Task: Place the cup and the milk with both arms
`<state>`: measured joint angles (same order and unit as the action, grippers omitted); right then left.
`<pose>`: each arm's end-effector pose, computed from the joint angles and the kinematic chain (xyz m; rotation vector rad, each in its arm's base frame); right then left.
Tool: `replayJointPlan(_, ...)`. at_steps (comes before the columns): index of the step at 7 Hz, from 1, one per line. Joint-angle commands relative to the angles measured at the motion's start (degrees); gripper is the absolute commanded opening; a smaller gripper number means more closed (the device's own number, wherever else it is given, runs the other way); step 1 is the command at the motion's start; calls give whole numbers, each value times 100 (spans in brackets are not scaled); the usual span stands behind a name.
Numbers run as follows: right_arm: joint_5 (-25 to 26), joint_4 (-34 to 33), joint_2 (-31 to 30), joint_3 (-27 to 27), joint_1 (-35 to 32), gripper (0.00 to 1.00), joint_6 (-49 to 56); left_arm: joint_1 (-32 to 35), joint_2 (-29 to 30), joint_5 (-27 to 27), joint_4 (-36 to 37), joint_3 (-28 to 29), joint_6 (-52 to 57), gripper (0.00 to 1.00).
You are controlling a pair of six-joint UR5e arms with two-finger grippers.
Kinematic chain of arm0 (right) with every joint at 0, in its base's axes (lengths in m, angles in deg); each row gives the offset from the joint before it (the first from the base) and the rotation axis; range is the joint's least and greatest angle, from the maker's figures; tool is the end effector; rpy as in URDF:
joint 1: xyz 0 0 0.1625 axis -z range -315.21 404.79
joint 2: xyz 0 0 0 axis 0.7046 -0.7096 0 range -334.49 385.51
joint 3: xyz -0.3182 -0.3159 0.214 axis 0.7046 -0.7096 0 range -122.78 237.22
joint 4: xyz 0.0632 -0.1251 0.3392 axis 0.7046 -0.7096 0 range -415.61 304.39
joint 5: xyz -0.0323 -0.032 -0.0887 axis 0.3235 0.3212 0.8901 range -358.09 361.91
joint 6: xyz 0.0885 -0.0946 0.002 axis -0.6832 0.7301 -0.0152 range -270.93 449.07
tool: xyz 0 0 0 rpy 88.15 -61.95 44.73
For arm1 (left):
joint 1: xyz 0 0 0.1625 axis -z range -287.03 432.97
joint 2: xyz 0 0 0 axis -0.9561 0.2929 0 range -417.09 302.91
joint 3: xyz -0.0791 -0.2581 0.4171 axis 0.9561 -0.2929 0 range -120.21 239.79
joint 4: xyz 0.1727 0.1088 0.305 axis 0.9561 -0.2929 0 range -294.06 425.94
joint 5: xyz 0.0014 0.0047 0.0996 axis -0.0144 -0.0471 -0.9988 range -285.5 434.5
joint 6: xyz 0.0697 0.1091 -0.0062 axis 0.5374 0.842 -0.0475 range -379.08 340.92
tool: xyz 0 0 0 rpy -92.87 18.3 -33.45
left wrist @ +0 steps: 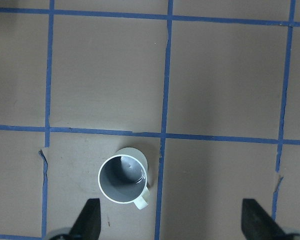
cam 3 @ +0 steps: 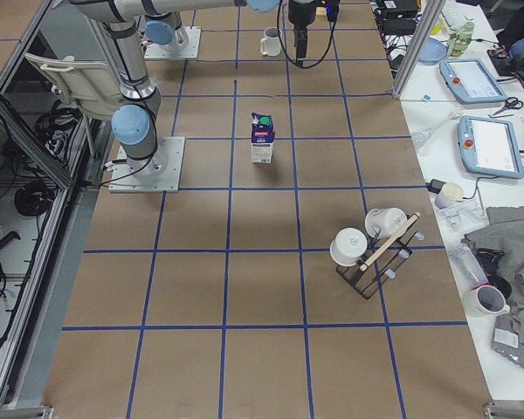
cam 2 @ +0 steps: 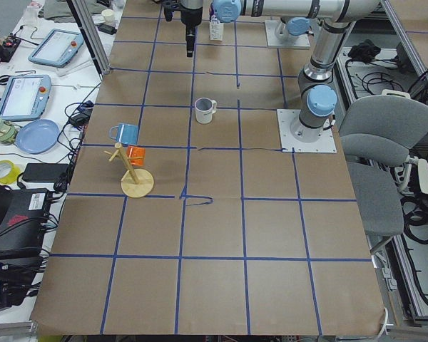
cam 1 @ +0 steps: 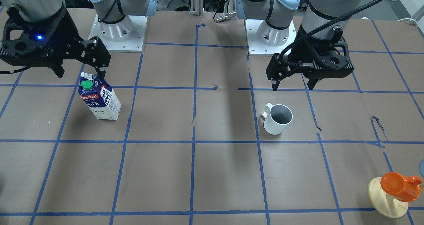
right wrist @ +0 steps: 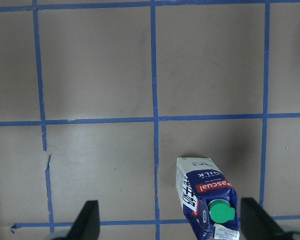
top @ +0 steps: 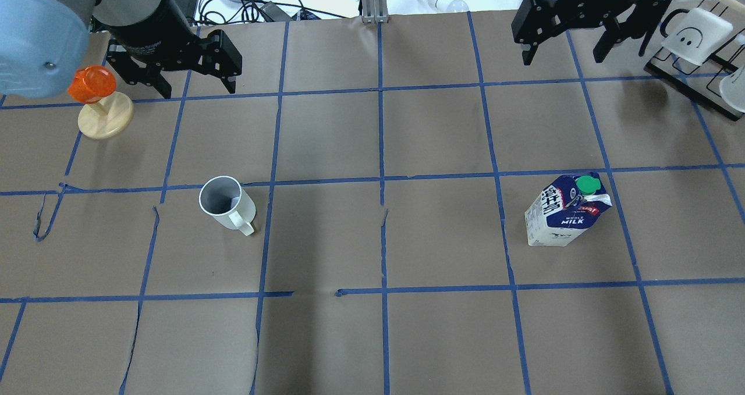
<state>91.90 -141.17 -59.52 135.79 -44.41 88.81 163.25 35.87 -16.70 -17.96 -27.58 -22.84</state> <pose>0.1265 -0.4887 0.5700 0.0288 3.1410 -0.0553 -0.1329 -0.4791 0.5378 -0.0964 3.1187 -0.1581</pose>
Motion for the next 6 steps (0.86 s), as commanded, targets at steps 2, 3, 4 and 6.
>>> replayJointPlan(2, 9, 5, 4, 0, 0, 100, 0, -2, -15, -11, -56, -17, 252, 100)
replayJointPlan(3, 18, -4, 4, 0, 0, 100, -9, -123, -24, -3, -91, -34, 331, 100)
replayJointPlan(4, 18, 5, 4, 0, 0, 100, -9, -429, -33, 6, -144, -191, 724, 100)
replayJointPlan(6, 18, -4, 4, 0, 0, 100, -9, -810, 106, 68, 196, -892, 1369, 100)
